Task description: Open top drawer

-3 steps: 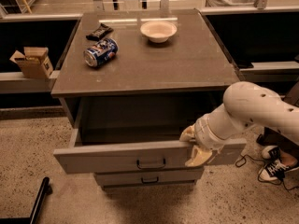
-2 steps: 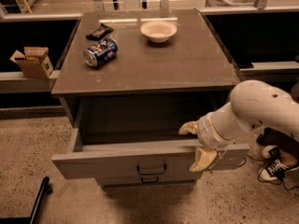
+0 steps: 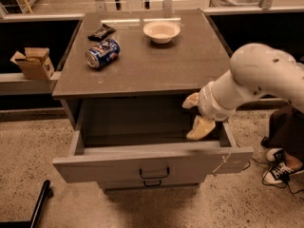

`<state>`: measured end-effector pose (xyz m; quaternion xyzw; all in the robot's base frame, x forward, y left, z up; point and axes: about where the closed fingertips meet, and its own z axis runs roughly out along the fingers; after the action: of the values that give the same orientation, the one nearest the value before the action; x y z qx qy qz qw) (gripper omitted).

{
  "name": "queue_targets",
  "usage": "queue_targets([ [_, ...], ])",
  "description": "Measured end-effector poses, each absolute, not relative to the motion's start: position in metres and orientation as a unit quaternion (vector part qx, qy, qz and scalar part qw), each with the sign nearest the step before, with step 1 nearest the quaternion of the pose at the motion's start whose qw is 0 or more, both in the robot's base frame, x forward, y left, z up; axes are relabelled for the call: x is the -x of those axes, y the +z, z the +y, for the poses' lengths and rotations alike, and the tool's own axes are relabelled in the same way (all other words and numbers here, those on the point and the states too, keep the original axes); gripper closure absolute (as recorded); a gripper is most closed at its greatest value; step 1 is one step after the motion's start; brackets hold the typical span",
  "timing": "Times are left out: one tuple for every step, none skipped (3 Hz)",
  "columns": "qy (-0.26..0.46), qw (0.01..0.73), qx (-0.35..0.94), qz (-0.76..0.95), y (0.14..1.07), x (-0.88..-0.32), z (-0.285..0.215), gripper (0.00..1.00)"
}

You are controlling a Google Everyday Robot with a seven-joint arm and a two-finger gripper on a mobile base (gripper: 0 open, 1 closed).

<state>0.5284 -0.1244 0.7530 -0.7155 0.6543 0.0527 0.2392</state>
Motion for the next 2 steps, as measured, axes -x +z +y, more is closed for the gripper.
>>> queue_targets([
  [0.063,0.196,0.706,0.677,0.74,-0.571,-0.11,1.0],
  [0.074,0.168,0.707,0.683,0.711,-0.575,-0.095,1.0],
])
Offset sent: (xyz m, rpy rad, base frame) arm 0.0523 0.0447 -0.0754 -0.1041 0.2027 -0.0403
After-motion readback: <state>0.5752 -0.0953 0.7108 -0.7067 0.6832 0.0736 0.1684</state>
